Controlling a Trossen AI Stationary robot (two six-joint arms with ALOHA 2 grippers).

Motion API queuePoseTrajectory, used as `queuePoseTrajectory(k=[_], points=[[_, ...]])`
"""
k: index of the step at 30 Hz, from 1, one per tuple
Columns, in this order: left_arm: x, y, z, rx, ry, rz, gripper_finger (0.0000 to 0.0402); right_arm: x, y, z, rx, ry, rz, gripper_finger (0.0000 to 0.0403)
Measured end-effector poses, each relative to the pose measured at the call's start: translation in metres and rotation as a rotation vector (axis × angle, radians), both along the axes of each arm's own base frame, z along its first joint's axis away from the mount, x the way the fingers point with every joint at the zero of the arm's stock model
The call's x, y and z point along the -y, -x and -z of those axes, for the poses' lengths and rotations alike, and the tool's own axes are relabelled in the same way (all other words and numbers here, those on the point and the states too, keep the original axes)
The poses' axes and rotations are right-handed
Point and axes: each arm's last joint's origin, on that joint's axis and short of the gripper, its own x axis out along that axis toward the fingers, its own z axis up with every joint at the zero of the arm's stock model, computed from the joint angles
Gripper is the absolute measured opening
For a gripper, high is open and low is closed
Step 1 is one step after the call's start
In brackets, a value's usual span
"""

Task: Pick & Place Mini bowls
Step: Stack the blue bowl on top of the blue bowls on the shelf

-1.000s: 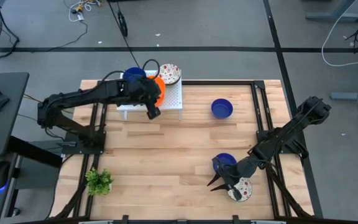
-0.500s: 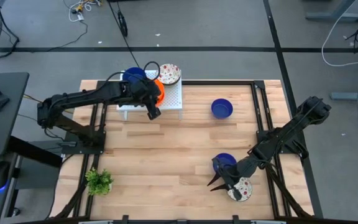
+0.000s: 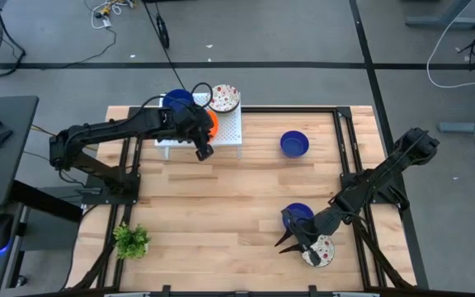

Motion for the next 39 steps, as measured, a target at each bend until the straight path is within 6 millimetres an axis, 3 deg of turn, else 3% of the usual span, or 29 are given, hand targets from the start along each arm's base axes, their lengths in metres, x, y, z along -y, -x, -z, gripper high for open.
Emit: queuePoseTrajectory(k=[3,7,14,18,25,30,35,39], points=[[0.001,0.001,-0.004,0.014,0.010,0.016,0.0121,0.000,0.000,0.000,-0.001,-0.001,0.001,0.0102],[0.003,0.006,-0.023,0.091,-0.002,0.027,0.0142,0.000,0.000,0.001,-0.006,0.003,0.001,0.0102],[0.027,0.028,-0.039,0.146,-0.042,0.137,0.0116,0.003,0.003,0.009,-0.084,0.048,0.007,0.0100],[0.055,0.034,-0.021,0.190,-0.029,0.225,0.0093,0.004,0.005,0.012,-0.132,0.050,0.022,0.0100],[0.114,0.030,0.037,0.404,-0.023,0.375,0.0061,0.006,0.007,0.017,-0.241,-0.023,0.090,0.0100],[0.154,0.032,0.064,0.523,-0.035,0.471,0.0046,0.007,0.001,0.008,-0.266,-0.078,0.121,0.0100],[0.180,0.029,0.068,0.569,-0.102,0.532,0.0036,-0.001,-0.001,-0.018,-0.467,-0.055,0.143,0.0109],[0.185,0.025,0.064,0.599,-0.131,0.541,0.0033,-0.009,0.009,-0.032,-0.634,-0.038,0.211,0.0141]])
